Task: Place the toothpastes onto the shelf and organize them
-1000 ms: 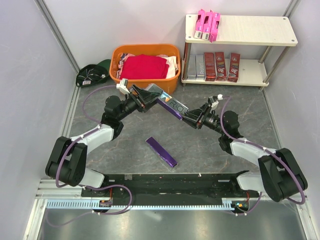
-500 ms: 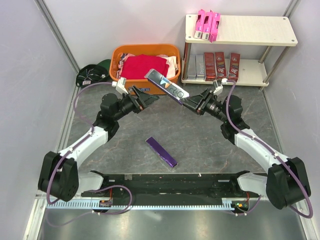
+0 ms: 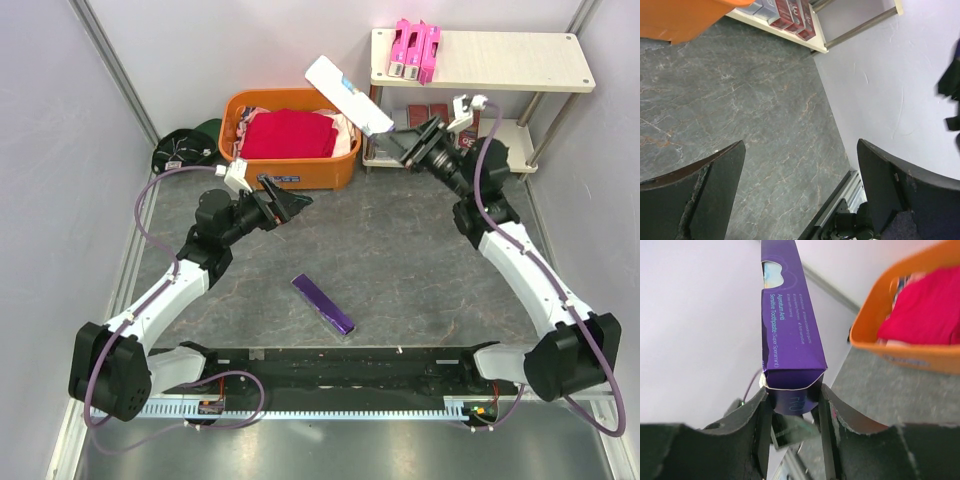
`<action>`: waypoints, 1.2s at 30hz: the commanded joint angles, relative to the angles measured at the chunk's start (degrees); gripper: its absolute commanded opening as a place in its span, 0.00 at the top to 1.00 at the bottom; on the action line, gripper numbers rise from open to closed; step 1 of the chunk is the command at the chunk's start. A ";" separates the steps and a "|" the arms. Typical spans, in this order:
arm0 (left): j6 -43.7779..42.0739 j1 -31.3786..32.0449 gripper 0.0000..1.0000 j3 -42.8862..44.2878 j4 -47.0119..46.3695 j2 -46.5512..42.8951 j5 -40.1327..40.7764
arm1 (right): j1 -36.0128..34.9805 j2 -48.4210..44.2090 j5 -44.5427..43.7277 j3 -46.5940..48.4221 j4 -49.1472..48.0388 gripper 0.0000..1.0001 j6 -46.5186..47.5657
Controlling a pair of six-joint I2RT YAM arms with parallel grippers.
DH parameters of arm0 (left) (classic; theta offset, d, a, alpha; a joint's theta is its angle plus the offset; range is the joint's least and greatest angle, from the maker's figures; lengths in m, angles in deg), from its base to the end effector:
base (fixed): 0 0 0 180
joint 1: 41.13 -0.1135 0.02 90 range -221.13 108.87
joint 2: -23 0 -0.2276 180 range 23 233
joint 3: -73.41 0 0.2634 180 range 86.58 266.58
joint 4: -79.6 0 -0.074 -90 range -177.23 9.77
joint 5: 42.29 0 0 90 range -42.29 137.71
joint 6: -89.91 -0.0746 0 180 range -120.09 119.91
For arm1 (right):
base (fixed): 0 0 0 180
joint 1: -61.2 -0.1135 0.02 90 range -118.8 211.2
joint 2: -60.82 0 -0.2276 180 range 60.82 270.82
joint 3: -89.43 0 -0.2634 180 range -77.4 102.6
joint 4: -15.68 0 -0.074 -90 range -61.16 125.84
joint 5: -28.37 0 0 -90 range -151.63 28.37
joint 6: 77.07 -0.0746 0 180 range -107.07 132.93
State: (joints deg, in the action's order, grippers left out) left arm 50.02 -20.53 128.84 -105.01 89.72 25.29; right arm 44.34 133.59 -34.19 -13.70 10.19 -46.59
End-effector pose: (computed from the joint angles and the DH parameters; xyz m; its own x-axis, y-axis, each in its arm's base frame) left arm 0.2992 -0.1429 0.2544 -0.5914 -0.5354 -0.6029 0.3524 0.5009 -0.7905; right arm 0.3284 0.1354 0.3731 -0.5157 0.6429 -0.5663 -0.4885 0.3223 0.8108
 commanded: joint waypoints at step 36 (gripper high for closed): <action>-0.54 -0.03 0.00 -2.45 -0.59 0.17 -0.53 | 14.58 21.70 -35.18 28.31 9.77 0.89 -11.14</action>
State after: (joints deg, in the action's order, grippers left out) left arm 49.74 -20.53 127.22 -103.46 91.05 25.10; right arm 58.87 154.79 -68.64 8.49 21.40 -56.04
